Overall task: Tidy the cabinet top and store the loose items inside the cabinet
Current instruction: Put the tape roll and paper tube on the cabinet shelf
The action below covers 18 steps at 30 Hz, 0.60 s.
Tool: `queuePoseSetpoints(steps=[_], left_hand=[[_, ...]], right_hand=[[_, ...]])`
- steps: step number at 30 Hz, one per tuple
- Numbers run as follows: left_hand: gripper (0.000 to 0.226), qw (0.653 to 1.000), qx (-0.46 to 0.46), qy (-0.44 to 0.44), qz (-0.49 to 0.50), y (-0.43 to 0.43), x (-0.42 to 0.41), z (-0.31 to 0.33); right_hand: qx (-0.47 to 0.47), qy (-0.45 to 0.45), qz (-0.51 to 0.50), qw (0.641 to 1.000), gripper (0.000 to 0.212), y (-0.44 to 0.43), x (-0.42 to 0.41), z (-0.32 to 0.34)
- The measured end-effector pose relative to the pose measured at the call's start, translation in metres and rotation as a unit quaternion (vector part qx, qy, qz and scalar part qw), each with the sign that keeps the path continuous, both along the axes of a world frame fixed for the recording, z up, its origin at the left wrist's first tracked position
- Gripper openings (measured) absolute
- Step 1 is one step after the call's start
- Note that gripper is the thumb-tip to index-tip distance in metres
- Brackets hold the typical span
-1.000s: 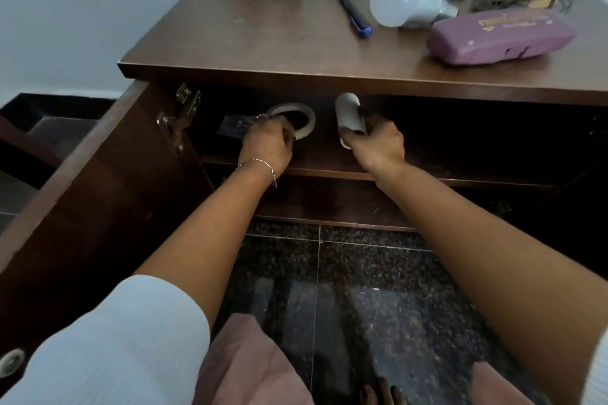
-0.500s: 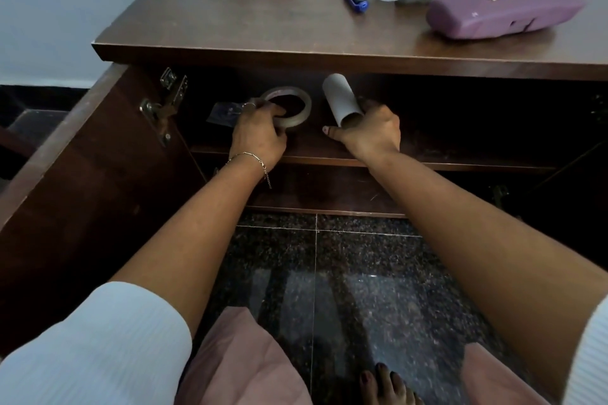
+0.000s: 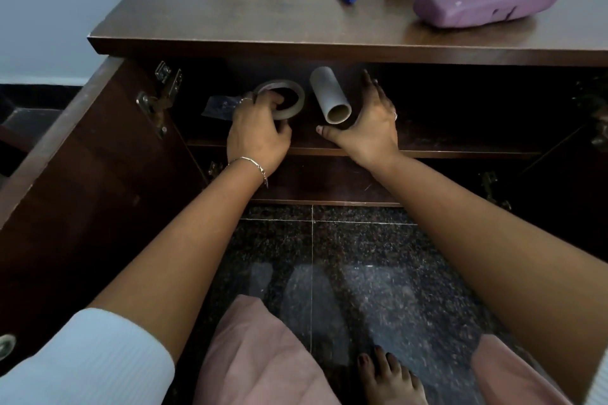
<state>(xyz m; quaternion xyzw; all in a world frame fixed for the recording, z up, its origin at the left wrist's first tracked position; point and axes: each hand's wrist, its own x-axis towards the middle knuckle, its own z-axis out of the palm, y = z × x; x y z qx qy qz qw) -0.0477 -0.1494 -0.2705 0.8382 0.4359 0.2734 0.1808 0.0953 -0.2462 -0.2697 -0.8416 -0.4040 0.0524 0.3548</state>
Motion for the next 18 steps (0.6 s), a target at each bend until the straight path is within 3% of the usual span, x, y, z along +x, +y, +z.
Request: queuePoseSetpoints(steps=[5, 8, 10, 13, 18], left_hand=[[0.029, 0.996, 0.019, -0.067, -0.055, -0.027, -0.003, 0.017], [0.014, 0.989, -0.019, -0.130, -0.074, -0.049, -0.006, 0.041], [0.016, 0.985, -0.033, -0.147, -0.082, -0.060, -0.005, 0.061], [0.017, 0.982, -0.021, -0.154, -0.105, -0.069, 0.000, 0.095], [0.015, 0.979, -0.041, -0.162, -0.119, -0.069, 0.019, 0.143]], right_hand=[[0.033, -0.005, 0.009, 0.999, 0.077, -0.037, -0.012, 0.019], [0.028, -0.004, 0.015, 0.999, 0.048, -0.062, -0.012, 0.042], [0.005, 0.003, 0.005, 1.000, 0.036, -0.076, -0.008, 0.064], [-0.006, 0.015, -0.017, 1.000, 0.024, -0.088, 0.000, 0.098], [0.027, -0.018, -0.064, 0.997, 0.029, -0.102, 0.005, 0.143]])
